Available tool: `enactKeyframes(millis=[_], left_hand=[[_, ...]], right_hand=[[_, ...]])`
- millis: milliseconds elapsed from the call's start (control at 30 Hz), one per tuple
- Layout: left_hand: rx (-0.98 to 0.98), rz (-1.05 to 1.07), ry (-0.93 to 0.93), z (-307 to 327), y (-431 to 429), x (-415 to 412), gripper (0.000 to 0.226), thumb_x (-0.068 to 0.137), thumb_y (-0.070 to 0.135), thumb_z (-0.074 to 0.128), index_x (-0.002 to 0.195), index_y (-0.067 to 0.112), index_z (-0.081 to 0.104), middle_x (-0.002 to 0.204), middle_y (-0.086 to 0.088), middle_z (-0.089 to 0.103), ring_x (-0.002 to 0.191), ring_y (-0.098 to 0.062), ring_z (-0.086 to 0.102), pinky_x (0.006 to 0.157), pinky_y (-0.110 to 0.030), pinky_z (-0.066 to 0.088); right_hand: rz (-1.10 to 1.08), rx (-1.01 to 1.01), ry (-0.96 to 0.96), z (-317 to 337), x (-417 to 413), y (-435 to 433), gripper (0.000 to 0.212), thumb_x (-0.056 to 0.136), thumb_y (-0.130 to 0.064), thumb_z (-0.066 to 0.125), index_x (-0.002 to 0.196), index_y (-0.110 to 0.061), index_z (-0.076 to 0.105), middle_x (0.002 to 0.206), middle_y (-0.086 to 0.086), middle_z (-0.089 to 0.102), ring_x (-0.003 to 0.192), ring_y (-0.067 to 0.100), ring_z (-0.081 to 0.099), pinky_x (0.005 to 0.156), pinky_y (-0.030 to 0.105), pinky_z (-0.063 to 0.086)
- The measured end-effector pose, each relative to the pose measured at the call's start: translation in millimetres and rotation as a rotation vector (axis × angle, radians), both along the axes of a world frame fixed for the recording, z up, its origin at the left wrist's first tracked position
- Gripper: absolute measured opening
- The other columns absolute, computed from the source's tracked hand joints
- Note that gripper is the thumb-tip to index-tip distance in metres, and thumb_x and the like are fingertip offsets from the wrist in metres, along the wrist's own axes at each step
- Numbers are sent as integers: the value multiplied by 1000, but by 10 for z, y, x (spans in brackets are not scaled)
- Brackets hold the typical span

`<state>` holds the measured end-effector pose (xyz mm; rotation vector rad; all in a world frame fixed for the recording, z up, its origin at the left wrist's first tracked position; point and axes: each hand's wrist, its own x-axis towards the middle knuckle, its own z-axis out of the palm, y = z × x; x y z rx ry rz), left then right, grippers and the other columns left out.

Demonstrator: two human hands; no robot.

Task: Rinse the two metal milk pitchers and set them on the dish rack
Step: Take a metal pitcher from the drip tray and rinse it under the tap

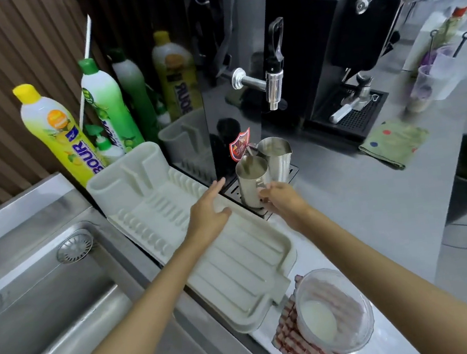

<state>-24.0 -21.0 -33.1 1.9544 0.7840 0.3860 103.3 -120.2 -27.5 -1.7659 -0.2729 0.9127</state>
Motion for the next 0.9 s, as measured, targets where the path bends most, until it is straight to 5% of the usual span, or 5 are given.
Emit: enactKeyframes(millis=[133, 333, 500, 633, 900], left_hand=[[-388, -60, -46, 149, 85, -131, 83, 80, 11, 67, 146, 31, 21, 156, 6, 23, 143, -10, 25, 114, -29, 28], [-403, 56, -311, 365, 132, -678, 52, 78, 6, 68, 120, 27, 46, 120, 8, 57, 116, -8, 53, 86, -11, 46], [-291, 349, -443, 491, 263, -1517, 58, 63, 9, 80, 110, 29, 52, 110, 11, 62, 100, 2, 58, 82, -8, 47], [-184, 499, -435, 541, 340, -2286, 56, 69, -2, 75, 113, 21, 50, 103, 14, 61, 83, 17, 59, 75, -2, 45], [-328, 756, -305, 243, 382, -3597, 72, 83, -18, 39, 143, 19, 28, 149, -1, 33, 138, -17, 31, 100, -28, 32]], right_hand=[[147, 23, -21, 288, -54, -155, 20, 87, -11, 56, 68, -14, 48, 86, 10, 44, 81, 20, 42, 107, 48, 39], [441, 107, -58, 867, -488, -28, 15, 86, -9, 56, 71, -13, 58, 96, 16, 60, 89, 20, 54, 100, 36, 48], [609, 148, -52, 912, -1191, 476, 21, 85, -20, 61, 71, -16, 48, 86, 5, 64, 81, 20, 62, 86, 40, 50], [641, 197, -16, 783, -1940, 867, 28, 85, -17, 63, 63, -15, 45, 103, 25, 66, 78, 26, 62, 82, 33, 54], [778, 225, 172, 281, -2997, 1219, 18, 84, -18, 63, 93, -4, 55, 102, 26, 64, 72, 22, 64, 68, 23, 58]])
